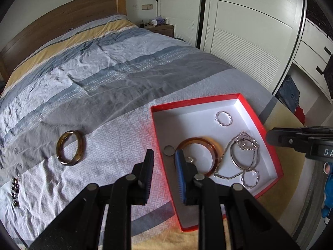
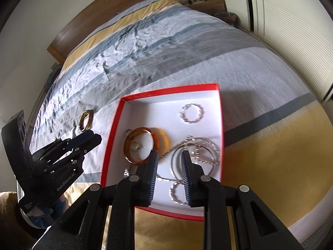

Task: Organize jewelry
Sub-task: 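Lift both tools away from the red box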

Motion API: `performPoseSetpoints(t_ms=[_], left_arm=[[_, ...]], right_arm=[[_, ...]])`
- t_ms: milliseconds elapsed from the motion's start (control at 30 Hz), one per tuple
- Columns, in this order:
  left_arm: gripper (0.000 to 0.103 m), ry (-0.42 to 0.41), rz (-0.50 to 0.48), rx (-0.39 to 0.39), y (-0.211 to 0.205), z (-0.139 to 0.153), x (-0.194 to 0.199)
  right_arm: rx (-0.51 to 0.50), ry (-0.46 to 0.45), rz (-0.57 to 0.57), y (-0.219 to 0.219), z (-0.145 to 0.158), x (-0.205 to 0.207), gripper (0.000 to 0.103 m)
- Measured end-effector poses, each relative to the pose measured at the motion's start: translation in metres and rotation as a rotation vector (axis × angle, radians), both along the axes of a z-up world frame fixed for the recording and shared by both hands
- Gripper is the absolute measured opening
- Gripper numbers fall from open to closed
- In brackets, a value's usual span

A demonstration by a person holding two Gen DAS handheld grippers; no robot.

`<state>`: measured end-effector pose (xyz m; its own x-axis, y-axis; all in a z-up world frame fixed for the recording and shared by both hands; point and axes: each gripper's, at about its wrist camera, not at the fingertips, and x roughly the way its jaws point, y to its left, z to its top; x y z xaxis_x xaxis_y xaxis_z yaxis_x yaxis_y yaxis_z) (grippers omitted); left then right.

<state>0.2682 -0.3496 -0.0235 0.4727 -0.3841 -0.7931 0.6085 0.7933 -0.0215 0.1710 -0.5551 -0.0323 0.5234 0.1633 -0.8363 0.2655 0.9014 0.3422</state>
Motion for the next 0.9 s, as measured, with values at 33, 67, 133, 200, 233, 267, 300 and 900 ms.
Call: performPoseSetpoints(t_ms=[33,67,133,200,233,267,300,900], left_arm=[[0.020,-0.002,0.013,-0.001,0.009,0.004,-0.001],[0.020,-0.003,0.028,-0.002,0.019,0.008,-0.002],[0.021,-0.009,0.066,-0.004,0.042,0.017,-0.004],[0.021,-0.015,0.108,-0.006,0.069,0.025,-0.005],[0.021,-0.018,0.132,-0.007,0.083,0.029,-0.005],[0.021,-0.023,0.157,-0.007,0.098,0.033,-0.006],[0.021,-0.028,0.184,-0.008,0.114,0.038,-0.006],[0.021,-0.157,0.512,0.025,0.348,0.042,-0.034]], right_arm=[[-0.004,-0.004,0.010,0.005,0.003,0.002,0.026],[-0.008,-0.008,0.023,0.012,0.007,0.004,0.026],[-0.017,-0.015,0.049,0.026,0.012,0.009,0.027],[-0.026,-0.021,0.081,0.043,0.018,0.015,0.028],[-0.030,-0.024,0.097,0.053,0.021,0.018,0.028],[-0.033,-0.027,0.113,0.062,0.023,0.022,0.028],[-0.033,-0.032,0.132,0.072,0.026,0.026,0.028],[-0.034,-0.166,0.395,0.255,0.009,0.048,0.032]])
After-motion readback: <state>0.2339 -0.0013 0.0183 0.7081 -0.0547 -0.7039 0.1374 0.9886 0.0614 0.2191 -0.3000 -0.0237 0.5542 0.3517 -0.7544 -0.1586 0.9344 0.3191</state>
